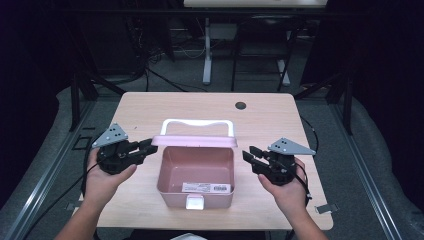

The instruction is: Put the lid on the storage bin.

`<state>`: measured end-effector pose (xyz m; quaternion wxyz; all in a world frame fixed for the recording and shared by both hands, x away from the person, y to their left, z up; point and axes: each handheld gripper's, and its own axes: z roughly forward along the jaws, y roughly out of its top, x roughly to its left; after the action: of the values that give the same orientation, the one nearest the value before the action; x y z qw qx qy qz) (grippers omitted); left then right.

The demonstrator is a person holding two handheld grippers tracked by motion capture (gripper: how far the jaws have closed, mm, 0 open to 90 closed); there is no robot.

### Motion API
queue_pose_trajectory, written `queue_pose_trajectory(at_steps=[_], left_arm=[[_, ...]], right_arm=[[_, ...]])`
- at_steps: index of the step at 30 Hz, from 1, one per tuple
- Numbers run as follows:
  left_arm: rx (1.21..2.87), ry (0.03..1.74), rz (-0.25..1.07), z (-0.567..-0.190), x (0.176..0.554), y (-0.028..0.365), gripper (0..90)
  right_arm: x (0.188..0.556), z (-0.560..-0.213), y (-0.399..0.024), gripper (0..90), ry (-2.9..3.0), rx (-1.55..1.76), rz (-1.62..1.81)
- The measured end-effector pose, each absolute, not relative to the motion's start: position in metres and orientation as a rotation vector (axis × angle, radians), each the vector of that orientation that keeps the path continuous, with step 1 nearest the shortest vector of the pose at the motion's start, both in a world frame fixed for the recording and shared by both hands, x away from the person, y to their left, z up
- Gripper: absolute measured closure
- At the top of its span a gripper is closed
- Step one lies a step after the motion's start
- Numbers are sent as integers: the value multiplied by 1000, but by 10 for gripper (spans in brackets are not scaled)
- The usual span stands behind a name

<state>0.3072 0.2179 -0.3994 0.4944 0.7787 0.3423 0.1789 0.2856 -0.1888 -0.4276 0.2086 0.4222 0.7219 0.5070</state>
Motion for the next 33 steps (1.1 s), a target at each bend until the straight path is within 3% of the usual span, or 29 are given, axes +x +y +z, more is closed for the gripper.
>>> queue_pose_trajectory(at_steps=[20, 33], left_arm=[[1889, 826, 412, -413, 294, 221, 719], [1904, 819, 400, -422, 284, 223, 717]], right_arm=[[308, -480, -196, 497, 1959, 1257, 1274], [309, -500, -202, 460, 1945, 1300, 1258]])
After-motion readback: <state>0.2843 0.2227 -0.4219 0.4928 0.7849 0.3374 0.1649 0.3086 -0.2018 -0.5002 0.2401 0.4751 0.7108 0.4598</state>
